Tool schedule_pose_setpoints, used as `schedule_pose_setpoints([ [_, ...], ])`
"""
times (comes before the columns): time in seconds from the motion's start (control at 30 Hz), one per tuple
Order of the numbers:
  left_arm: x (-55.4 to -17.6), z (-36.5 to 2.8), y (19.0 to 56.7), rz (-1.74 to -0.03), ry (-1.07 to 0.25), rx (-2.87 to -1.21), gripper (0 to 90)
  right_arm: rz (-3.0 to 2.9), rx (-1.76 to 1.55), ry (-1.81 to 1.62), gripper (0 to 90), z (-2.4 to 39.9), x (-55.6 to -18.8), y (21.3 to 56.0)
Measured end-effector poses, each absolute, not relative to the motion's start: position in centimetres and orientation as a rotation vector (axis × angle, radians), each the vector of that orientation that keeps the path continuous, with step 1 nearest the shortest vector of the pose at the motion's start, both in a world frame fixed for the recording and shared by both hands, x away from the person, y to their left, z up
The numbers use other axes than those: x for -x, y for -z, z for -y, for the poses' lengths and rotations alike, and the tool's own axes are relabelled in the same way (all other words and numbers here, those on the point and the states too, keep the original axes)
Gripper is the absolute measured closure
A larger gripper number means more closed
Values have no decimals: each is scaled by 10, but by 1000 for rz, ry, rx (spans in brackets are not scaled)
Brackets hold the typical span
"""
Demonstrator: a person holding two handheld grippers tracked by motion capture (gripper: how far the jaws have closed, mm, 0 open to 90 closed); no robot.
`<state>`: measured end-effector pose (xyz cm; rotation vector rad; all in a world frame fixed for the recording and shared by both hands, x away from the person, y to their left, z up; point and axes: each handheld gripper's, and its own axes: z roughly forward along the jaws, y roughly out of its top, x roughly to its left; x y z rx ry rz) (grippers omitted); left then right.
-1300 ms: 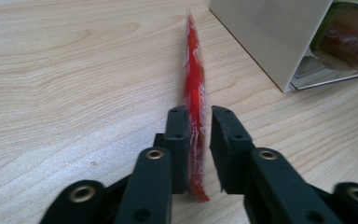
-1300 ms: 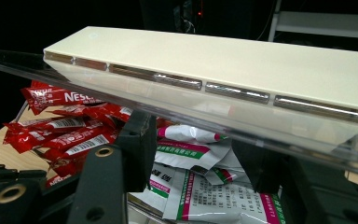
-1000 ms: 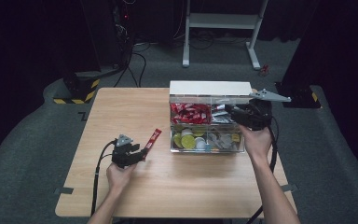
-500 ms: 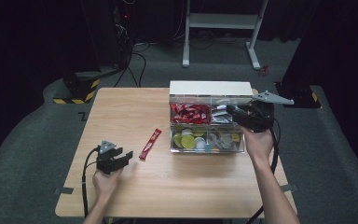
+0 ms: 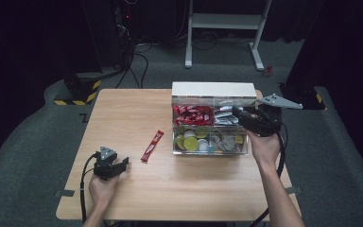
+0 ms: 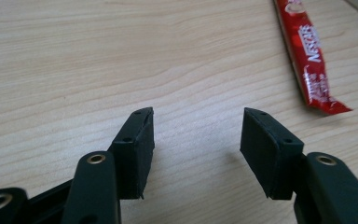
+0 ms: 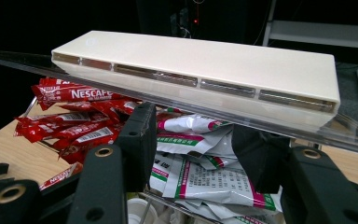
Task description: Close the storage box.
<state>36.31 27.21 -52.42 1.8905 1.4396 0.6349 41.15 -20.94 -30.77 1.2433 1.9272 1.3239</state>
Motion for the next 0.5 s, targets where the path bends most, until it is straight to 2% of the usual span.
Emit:
schedule_pose_setpoints([
  [0.23,-362,-272,528,-1444,-667,-1882,441,-1922,-1239,-1325,499,211,-408,308],
  [0.5,-362,-272,528,-1445,-660,-1890,389,-1912,-1235,-1349,495,214,-403,310],
])
